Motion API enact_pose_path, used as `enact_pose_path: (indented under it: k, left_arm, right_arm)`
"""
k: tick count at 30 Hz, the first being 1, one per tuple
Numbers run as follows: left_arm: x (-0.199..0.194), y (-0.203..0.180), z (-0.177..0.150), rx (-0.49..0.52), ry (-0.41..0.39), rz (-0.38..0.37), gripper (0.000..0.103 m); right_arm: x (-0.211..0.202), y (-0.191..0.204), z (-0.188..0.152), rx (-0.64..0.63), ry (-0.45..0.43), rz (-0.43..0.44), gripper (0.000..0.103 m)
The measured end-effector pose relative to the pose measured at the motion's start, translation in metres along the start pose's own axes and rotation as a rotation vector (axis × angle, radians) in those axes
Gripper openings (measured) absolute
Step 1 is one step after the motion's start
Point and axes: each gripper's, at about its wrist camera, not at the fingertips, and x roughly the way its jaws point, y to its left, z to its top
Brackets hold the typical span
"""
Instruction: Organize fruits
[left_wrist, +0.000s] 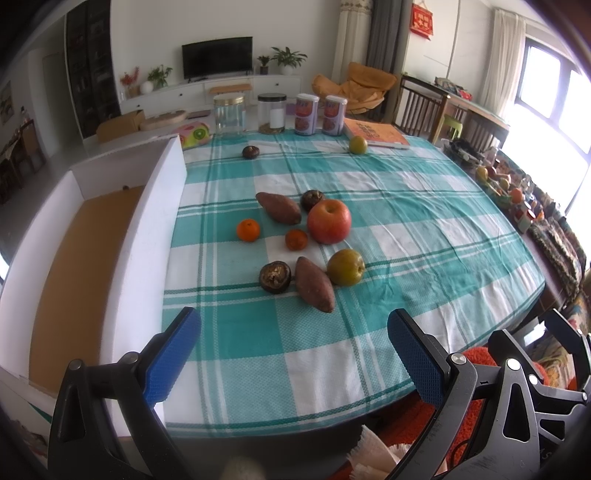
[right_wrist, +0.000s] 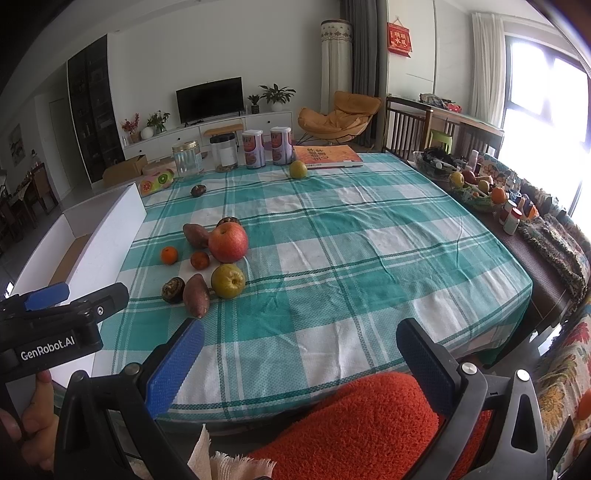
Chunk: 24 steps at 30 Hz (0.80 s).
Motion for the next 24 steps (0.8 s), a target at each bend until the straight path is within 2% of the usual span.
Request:
enact_pose_path:
  k: [14, 21, 24]
  left_arm:
    - [0.005, 0.002, 0.001, -0.013, 0.025, -0.016, 0.102]
    - [0.009, 0.004, 0.0, -0.023, 0.041, -0.028, 0.102]
    - [0.012, 0.01, -0.002, -0.023, 0.044, -0.038, 0.102]
  right_arm:
    - [0.001, -0.006, 0.005, 0.034, -0.008, 0.016, 0.103]
    - [0.008, -0.016, 0.006, 0.032, -0.04, 0.098, 0.103]
    - [0.012, -0.032, 0.007, 0.072, -0.063, 0.109, 0.103]
